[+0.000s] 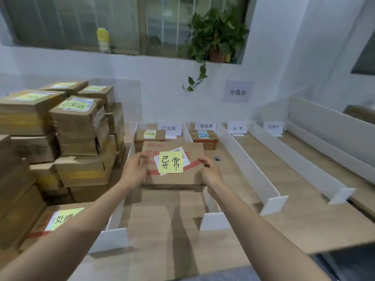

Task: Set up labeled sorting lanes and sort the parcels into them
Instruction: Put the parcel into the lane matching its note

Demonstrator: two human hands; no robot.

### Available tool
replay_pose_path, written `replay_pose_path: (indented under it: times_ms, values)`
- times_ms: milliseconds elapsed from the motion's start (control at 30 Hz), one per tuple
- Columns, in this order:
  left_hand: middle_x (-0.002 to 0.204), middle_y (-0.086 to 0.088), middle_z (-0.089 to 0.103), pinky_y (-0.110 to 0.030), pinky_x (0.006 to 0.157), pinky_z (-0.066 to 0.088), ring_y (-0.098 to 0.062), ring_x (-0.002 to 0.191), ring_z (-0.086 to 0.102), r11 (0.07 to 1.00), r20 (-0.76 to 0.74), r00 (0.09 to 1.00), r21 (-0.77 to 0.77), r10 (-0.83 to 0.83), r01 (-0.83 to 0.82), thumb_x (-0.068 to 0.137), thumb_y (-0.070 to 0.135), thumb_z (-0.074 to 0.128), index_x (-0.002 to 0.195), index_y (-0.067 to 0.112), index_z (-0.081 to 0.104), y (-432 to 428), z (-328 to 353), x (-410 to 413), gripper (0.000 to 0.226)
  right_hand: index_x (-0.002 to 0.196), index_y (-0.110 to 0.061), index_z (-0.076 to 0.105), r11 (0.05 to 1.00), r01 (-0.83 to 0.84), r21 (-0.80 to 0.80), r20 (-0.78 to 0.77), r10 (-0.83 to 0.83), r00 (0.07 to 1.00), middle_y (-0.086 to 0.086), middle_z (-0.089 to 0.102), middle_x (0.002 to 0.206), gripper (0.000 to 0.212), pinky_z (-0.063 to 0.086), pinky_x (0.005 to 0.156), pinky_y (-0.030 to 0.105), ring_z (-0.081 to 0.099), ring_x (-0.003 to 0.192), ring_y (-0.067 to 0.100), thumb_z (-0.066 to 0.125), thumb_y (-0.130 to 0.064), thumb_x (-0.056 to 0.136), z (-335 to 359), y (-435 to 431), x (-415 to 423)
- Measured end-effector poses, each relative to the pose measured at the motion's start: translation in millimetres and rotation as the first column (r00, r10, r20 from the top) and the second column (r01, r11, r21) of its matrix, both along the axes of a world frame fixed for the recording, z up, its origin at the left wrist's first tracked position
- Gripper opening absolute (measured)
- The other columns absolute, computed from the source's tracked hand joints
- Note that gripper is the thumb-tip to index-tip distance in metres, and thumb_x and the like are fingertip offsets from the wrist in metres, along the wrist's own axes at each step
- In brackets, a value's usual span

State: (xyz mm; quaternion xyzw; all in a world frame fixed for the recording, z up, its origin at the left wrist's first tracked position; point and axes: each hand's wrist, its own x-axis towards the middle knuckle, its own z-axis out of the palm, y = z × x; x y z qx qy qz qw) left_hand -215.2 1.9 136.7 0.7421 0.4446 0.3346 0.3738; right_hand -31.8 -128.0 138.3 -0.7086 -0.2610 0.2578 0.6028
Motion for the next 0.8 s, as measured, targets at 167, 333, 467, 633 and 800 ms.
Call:
replay_pose_path:
  times_ms: [167, 333, 467, 633, 800]
  values:
    - [0.107, -0.011, 0.064, -0.035, 0.066, 0.05, -0.027, 0.08, 0.062, 0.997, 0.015, 0.997, 0.038, -0.071, 0.07, 0.097, 0.013, 0.045, 0.123, 0.011, 0.054, -40.8, 9.9, 79.9, 0.028, 0.117, -0.02, 0.06, 0.997, 0.067, 0.04, -0.058, -0.064, 0.996, 0.001, 0.061, 0.114, 0.053, 0.05, 0.062, 0.024, 0.058, 0.094, 0.018, 0.029, 0.01, 0.087, 17.1, -62.0, 64.0]
    - [0.113, -0.012, 0.063, -0.021, 0.055, 0.041, -0.025, 0.085, 0.06, 0.993, 0.061, 0.992, 0.041, -0.113, 0.111, 0.09, -0.003, 0.043, 0.123, 0.007, 0.056, -88.0, 11.8, 157.7, 0.037, 0.12, -0.017, 0.059, 0.988, 0.132, 0.083, -0.035, -0.13, 0.991, 0.003, 0.061, 0.117, 0.052, 0.048, 0.065, 0.016, 0.057, 0.095, 0.016, 0.026, 0.009, 0.089, 21.6, -118.4, 125.4]
    - [0.117, -0.015, 0.061, -0.022, 0.059, 0.043, -0.028, 0.096, 0.06, 0.99, 0.087, 0.987, 0.02, -0.138, 0.137, 0.091, -0.005, 0.041, 0.125, 0.004, 0.055, -116.8, 8.5, 208.7, 0.038, 0.121, -0.017, 0.06, 0.981, 0.183, 0.056, -0.018, -0.182, 0.983, 0.003, 0.061, 0.115, 0.053, 0.047, 0.067, 0.019, 0.056, 0.095, 0.017, 0.025, 0.007, 0.089, 19.8, -152.5, 167.6]
    - [0.119, -0.014, 0.06, -0.03, 0.062, 0.05, -0.032, 0.092, 0.061, 0.975, 0.039, 0.974, 0.02, -0.221, 0.221, 0.087, -0.007, 0.04, 0.125, 0.008, 0.054, -128.6, -0.9, 260.9, 0.043, 0.123, -0.013, 0.058, 0.971, 0.233, 0.051, -0.043, -0.231, 0.972, 0.004, 0.06, 0.111, 0.051, 0.047, 0.065, 0.016, 0.056, 0.092, 0.017, 0.025, 0.009, 0.091, 13.0, -176.2, 215.0]
    - [0.127, -0.009, 0.054, -0.018, 0.066, 0.05, -0.026, 0.107, 0.058, 0.96, -0.029, 0.96, 0.006, -0.28, 0.28, 0.087, -0.006, 0.043, 0.127, 0.009, 0.052, -126.0, -13.4, 316.8, 0.043, 0.118, -0.016, 0.059, 0.96, 0.276, 0.045, -0.056, -0.274, 0.96, 0.004, 0.061, 0.117, 0.052, 0.048, 0.073, 0.018, 0.056, 0.097, 0.018, 0.025, 0.01, 0.089, -3.7, -180.5, 264.1]
